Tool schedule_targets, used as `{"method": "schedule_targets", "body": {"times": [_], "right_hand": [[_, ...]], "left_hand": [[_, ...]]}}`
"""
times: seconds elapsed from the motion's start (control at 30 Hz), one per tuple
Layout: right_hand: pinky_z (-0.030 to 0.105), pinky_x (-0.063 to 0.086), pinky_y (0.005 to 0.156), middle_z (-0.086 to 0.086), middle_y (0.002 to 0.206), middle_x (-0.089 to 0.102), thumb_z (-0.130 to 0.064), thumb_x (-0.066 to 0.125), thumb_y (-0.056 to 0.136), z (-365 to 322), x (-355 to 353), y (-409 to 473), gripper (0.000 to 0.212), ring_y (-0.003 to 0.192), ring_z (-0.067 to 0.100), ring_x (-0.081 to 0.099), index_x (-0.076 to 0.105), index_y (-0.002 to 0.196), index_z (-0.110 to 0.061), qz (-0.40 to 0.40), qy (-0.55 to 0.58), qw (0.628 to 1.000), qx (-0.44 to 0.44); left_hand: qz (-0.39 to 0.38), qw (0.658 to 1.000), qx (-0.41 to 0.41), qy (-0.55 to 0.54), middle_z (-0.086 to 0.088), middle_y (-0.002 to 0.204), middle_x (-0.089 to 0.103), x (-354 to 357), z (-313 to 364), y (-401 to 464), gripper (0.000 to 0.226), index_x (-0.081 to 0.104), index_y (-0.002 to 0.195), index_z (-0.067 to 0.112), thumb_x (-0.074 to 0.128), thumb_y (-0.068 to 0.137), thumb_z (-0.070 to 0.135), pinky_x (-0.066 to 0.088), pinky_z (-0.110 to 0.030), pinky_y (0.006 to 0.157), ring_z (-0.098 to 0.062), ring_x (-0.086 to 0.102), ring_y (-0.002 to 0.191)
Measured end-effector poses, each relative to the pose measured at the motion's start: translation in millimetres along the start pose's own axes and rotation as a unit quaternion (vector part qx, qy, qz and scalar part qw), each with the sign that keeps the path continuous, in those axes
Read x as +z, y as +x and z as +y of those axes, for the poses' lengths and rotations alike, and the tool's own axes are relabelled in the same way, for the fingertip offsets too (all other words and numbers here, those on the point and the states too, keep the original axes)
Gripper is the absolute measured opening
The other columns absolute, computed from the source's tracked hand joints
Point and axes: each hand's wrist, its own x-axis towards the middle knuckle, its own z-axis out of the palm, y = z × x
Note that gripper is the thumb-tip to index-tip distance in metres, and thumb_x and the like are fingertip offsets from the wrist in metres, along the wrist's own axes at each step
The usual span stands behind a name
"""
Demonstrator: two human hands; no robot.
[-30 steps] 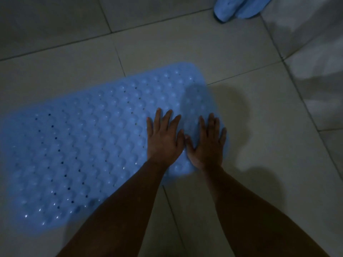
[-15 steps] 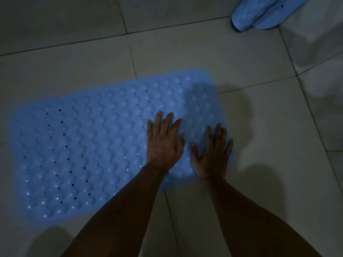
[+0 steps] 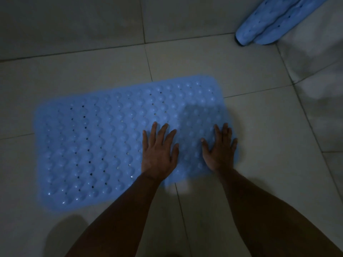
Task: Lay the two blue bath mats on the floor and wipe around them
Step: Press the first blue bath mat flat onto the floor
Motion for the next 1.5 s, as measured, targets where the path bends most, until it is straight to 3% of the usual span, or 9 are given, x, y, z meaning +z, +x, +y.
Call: {"method": "schedule_targets", "body": {"times": [0.13,0.33,0.57,0.9,1.1,1.2,1.33,1.5], "right_hand": [[0.069,0.009,0.122,0.012,0.171,0.015,-0.071,0.024,0.090,-21.7,-14.3,-2.8,0.086,0.158,0.031,0.013,0.031,0.160,-0.021,0.004,0.017,1.000,0.015],[0.069,0.007,0.121,0.013,0.172,0.007,-0.064,0.032,0.098,-57.9,6.4,-34.3,0.077,0.159,0.033,0.006,0.019,0.163,-0.024,-0.018,-0.046,0.991,-0.127],[0.064,0.004,0.125,0.010,0.173,0.008,-0.067,0.041,0.098,-54.6,27.6,-45.1,0.079,0.160,0.030,0.003,0.023,0.163,-0.026,0.033,-0.078,0.988,-0.130],[0.064,0.009,0.124,0.009,0.172,0.012,-0.067,0.041,0.098,-55.1,29.0,-47.7,0.077,0.160,0.029,0.006,0.030,0.161,-0.024,0.039,-0.085,0.988,-0.126],[0.063,0.006,0.125,0.007,0.173,0.007,-0.071,0.036,0.097,-59.9,27.8,-44.8,0.079,0.160,0.028,0.001,0.022,0.163,-0.028,0.012,-0.086,0.990,-0.115],[0.062,0.008,0.124,0.006,0.172,0.015,-0.068,0.043,0.095,-58.9,25.8,-44.4,0.076,0.159,0.028,0.009,0.029,0.159,-0.030,0.008,-0.060,0.992,-0.109],[0.054,0.033,0.108,0.005,0.144,0.056,-0.060,0.047,0.095,-68.4,4.2,-23.0,0.056,0.139,0.029,0.049,0.058,0.138,-0.026,0.100,-0.008,0.989,-0.113],[0.058,0.030,0.114,0.006,0.141,0.057,-0.051,0.046,0.098,-63.2,-20.7,2.4,0.052,0.139,0.029,0.048,0.059,0.138,-0.021,0.142,-0.002,0.981,-0.130]], "left_hand": [[-0.008,1.000,-0.008,0.005,-0.008,0.163,0.039,-11.6,-5.7,-6.1,0.054,0.051,0.150,0.021,0.032,0.107,0.048,0.012,-0.064,0.125,-0.032,0.013,0.159],[-0.008,1.000,-0.012,-0.002,-0.009,0.163,0.039,-14.7,-12.1,-1.1,0.056,0.049,0.150,0.021,0.030,0.106,0.049,0.013,-0.064,0.126,-0.033,0.013,0.159],[0.008,1.000,-0.018,-0.003,-0.007,0.163,0.040,-0.1,-29.0,-3.5,0.051,0.053,0.148,0.020,0.038,0.105,0.045,0.015,-0.064,0.125,-0.032,0.016,0.159],[0.004,0.999,-0.036,-0.010,-0.007,0.164,0.037,-3.7,-37.0,5.5,0.053,0.050,0.150,0.020,0.036,0.106,0.047,0.014,-0.063,0.126,-0.030,0.012,0.160],[-0.010,0.999,-0.038,-0.007,-0.007,0.165,0.034,-8.2,-39.6,-2.1,0.055,0.048,0.151,0.022,0.032,0.106,0.048,0.012,-0.063,0.126,-0.031,0.010,0.160],[-0.020,0.999,-0.029,0.000,-0.009,0.165,0.035,-4.9,-29.4,-12.3,0.055,0.049,0.151,0.022,0.034,0.105,0.048,0.013,-0.065,0.125,-0.033,0.011,0.159],[-0.037,0.999,0.028,0.017,-0.014,0.164,0.036,11.1,-16.7,-21.7,0.057,0.053,0.149,0.018,0.039,0.101,0.044,0.018,-0.071,0.120,-0.041,0.016,0.157],[-0.083,0.992,0.063,0.071,-0.015,0.170,0.021,45.3,9.8,-17.1,0.066,0.040,0.158,0.019,0.037,0.102,0.053,0.010,-0.073,0.119,-0.042,0.005,0.158]]}}
